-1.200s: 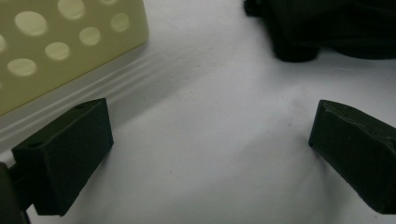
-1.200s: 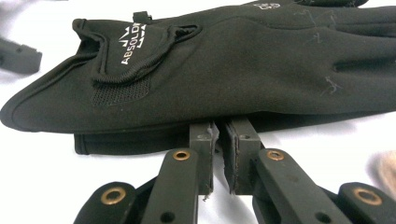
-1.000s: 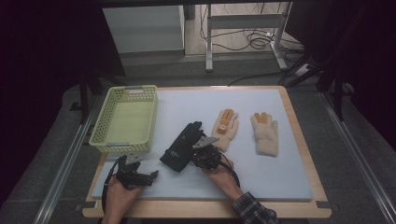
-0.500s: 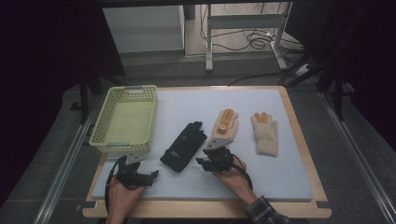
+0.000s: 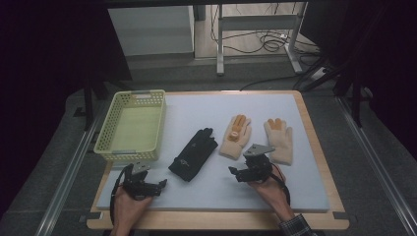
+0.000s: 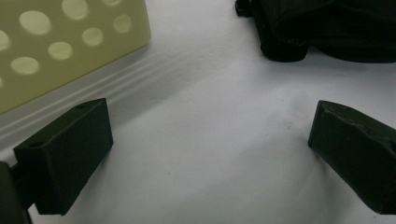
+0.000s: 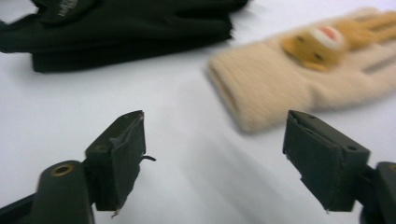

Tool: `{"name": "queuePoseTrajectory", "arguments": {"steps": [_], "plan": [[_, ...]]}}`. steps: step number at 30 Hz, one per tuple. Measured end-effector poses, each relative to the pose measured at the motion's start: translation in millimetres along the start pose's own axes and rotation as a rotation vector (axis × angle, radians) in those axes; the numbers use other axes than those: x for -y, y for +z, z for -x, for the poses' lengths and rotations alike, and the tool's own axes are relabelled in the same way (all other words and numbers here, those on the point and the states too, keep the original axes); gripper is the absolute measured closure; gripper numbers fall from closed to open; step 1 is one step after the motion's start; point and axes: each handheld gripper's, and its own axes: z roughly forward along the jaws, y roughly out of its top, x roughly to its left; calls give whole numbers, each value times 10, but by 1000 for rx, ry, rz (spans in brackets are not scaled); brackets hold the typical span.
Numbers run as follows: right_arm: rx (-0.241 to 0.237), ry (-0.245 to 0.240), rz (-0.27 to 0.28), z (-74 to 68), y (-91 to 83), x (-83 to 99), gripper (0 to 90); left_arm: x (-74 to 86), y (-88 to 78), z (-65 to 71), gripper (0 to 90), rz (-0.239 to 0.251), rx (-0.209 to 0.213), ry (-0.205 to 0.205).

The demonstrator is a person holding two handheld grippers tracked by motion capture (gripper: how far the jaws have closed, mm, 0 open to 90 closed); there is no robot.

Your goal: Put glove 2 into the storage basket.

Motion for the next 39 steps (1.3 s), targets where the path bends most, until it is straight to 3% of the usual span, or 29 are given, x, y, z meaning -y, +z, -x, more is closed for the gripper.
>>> {"name": "queuePoseTrajectory", "arguments": {"steps": [9, 10, 14, 18, 25, 27, 35, 39], "plan": [[48, 19, -39, 180, -13, 230, 137, -7, -4, -1, 9, -5, 4, 7], [52, 28, -71, 212, 30, 267, 123, -9, -5, -1, 10, -6, 5, 8], [54, 13, -81, 199, 38, 265, 108, -18, -16, 5, 18, -14, 5, 12], [53, 16, -79, 202, 39, 269, 108, -43, -37, 28, 34, -1, 66, 15], [55, 15, -78, 199, 40, 271, 108, -137, -34, 116, 16, 12, 107, 34], [55, 14, -78, 198, 40, 271, 108, -204, -39, 160, 16, 32, 131, 49], [57, 12, -75, 197, 40, 273, 109, -453, 24, 308, 16, 17, 142, 81], [57, 12, -75, 196, 40, 274, 109, -703, 119, 430, 0, -16, 150, 115]]}}
